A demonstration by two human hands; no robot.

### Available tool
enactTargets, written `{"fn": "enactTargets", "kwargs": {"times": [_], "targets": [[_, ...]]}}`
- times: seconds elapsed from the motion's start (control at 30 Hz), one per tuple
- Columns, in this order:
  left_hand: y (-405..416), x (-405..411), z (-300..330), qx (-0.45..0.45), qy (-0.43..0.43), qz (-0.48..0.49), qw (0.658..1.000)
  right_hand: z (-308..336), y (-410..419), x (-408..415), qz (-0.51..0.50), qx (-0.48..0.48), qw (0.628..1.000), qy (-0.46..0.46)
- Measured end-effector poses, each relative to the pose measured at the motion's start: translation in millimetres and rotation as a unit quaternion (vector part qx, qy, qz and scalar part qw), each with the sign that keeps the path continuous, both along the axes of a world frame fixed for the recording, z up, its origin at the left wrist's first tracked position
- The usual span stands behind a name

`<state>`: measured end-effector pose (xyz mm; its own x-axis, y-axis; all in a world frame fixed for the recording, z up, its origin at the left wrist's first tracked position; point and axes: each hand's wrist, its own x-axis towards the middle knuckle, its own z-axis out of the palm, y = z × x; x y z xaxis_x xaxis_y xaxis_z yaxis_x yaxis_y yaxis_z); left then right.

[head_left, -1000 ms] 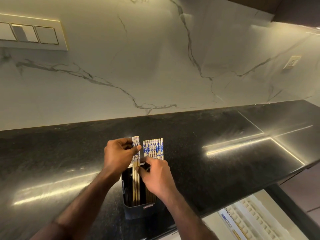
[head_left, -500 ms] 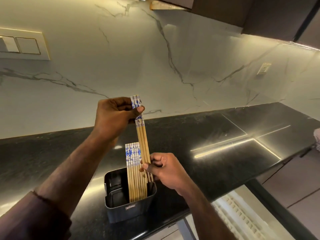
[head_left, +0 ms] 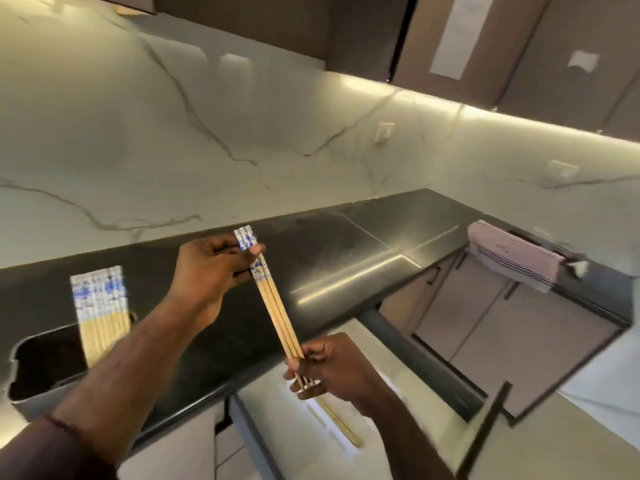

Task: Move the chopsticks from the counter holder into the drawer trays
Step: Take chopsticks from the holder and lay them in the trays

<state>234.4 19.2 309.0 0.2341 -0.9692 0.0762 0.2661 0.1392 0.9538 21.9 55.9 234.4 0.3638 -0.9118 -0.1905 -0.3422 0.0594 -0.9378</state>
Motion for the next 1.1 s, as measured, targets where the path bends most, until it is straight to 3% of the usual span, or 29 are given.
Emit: {"fn": "enactTargets", "kwargs": {"times": [0.43,0.77,1.1], "targets": [[-24.1,-164.0,-75.1,0.132,0.019,-0.108,0.985,-44.8,21.9,-160.4,-0.110,0.102,0.987,0.052],[-87.2,-182.4,-210.5,0.269,-0.026,-0.163,0.949,-118.7,-25.9,-177.2,-0.133,0.214,0.947,0.200],[-126.8,-176.4,-311.8,0.366,-0.070,-0.190,0.908,-201.0,-79.2,-165.8,-0.093,0.258,0.899,0.341]]}}
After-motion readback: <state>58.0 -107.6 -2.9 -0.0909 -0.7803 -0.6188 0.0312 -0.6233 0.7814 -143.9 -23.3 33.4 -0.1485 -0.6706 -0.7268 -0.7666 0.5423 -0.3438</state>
